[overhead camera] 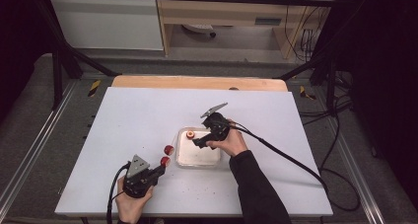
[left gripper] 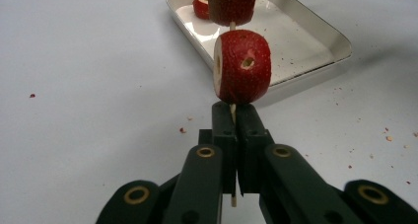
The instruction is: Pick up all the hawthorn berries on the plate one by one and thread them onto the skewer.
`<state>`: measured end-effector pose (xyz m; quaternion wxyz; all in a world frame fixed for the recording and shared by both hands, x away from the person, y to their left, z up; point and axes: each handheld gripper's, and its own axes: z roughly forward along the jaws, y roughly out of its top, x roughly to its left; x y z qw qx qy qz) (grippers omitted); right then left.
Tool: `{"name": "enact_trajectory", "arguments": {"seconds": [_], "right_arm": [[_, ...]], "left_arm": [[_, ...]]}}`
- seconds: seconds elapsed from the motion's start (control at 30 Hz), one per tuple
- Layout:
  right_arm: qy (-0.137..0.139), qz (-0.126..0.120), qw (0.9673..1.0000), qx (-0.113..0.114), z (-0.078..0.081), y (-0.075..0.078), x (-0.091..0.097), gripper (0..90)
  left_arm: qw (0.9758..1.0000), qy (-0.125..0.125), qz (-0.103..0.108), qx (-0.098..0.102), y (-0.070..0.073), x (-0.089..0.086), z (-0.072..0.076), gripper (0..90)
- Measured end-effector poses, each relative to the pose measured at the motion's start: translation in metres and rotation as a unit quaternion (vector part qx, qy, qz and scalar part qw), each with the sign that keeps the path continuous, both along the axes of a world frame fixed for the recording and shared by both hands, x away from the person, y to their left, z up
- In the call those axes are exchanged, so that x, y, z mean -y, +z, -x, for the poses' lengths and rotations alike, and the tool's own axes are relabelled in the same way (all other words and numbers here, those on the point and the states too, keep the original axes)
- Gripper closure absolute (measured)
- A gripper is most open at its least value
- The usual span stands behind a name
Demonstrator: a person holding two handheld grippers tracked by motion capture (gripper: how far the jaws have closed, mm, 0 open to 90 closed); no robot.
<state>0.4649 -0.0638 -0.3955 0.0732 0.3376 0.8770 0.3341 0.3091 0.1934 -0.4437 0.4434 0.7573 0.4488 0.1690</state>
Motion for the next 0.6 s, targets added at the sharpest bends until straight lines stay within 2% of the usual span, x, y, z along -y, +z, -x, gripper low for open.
{"name": "enact_trajectory", "arguments": {"seconds": [0.27,0.33,0.4,0.5,0.6], "right_arm": [[0.014,0.015,0.9997,-0.013,-0.016,-0.004,-0.018,13.4],[0.02,0.026,0.9994,-0.014,-0.02,-0.005,-0.021,14.7],[0.026,0.036,0.9989,-0.014,-0.023,-0.007,-0.025,17.4],[0.031,0.033,0.9987,-0.023,-0.028,-0.009,-0.028,20.9],[0.033,0.042,0.9983,-0.025,-0.032,-0.011,-0.032,24.3]], "left_arm": [[1.0,-0.006,-0.007,-0.004,-0.001,-0.001,-0.002,88.2],[0.9999,-0.006,-0.009,-0.004,-0.001,-0.001,-0.002,88.1],[0.9999,-0.006,-0.013,-0.004,-0.001,-0.001,-0.002,88.2],[0.9999,-0.005,-0.014,-0.006,-0.002,-0.002,-0.002,88.2],[0.9999,-0.006,-0.015,-0.006,-0.002,-0.003,-0.003,88.2]]}}
